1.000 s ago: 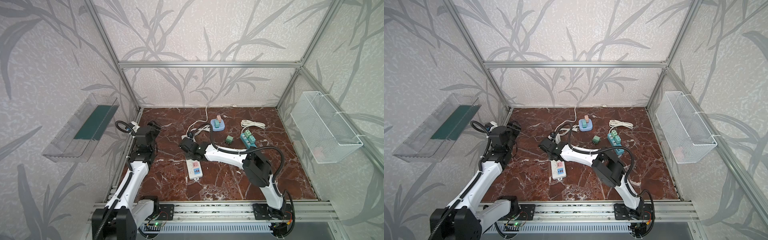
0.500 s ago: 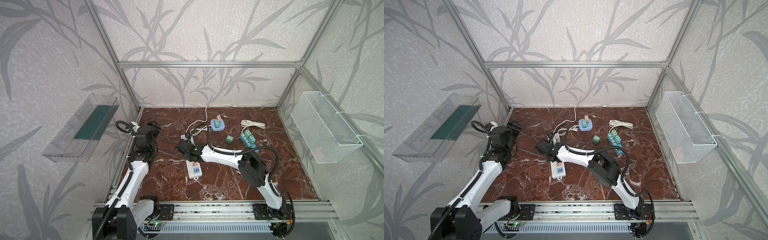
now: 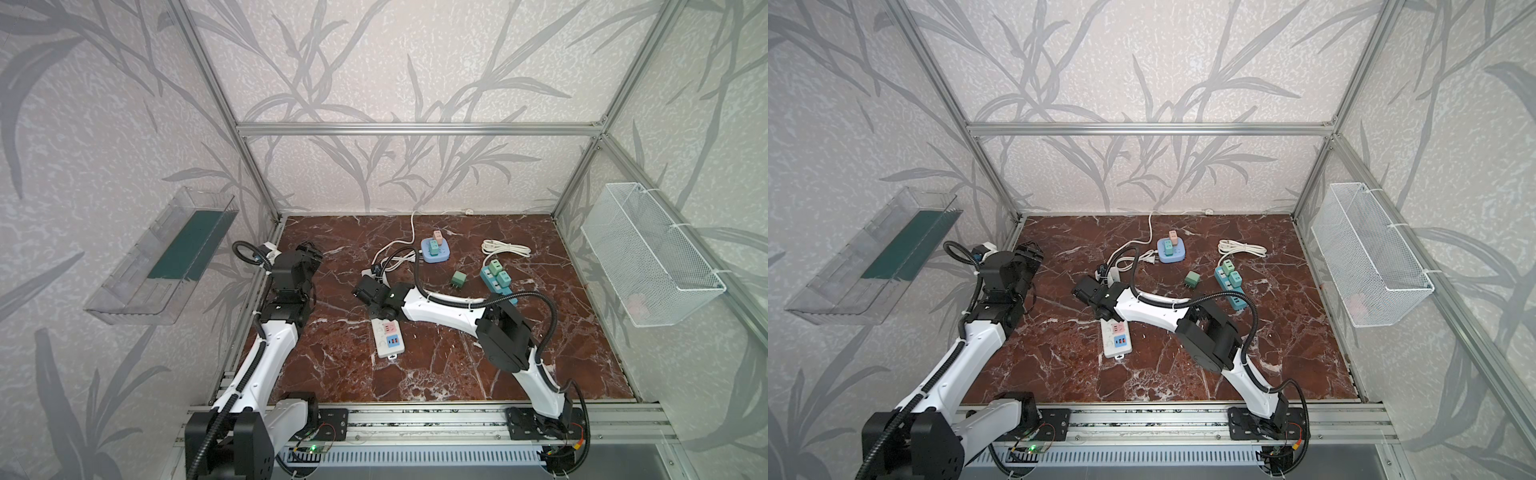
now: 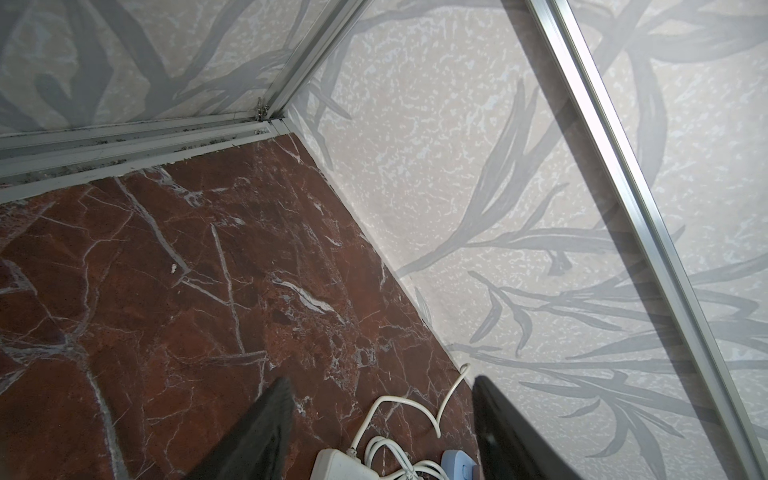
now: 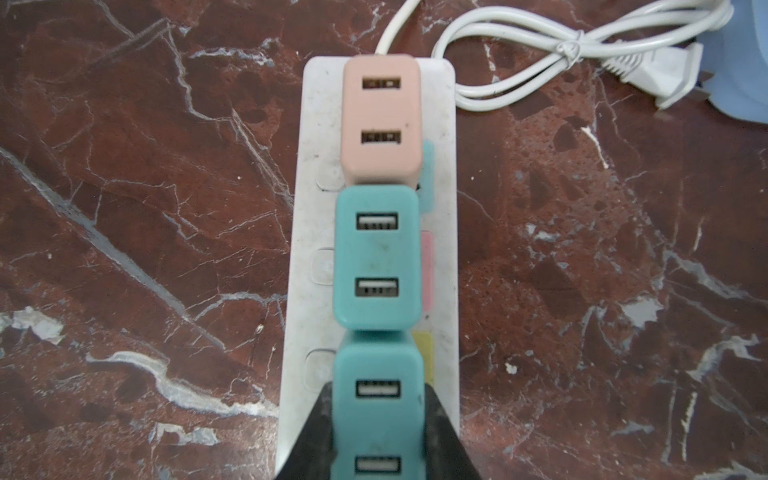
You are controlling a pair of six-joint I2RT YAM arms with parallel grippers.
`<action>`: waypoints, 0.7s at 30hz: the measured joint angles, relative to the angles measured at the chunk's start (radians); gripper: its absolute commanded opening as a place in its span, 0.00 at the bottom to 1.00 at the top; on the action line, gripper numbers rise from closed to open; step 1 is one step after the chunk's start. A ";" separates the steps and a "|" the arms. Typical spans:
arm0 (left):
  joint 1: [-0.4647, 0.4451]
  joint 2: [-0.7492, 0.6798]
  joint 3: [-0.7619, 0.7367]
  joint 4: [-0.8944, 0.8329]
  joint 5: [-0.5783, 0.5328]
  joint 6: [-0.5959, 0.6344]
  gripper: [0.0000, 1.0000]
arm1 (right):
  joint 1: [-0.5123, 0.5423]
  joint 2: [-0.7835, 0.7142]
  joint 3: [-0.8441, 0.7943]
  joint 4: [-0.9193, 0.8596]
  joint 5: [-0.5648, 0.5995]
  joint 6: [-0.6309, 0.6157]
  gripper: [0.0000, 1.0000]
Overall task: Insert the plug
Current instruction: 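Lower the teal adapter into the white strip socket with the right gripper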
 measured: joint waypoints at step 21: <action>0.006 0.035 0.000 0.015 0.014 0.000 0.69 | -0.072 -0.134 0.065 -0.123 -0.173 -0.201 0.62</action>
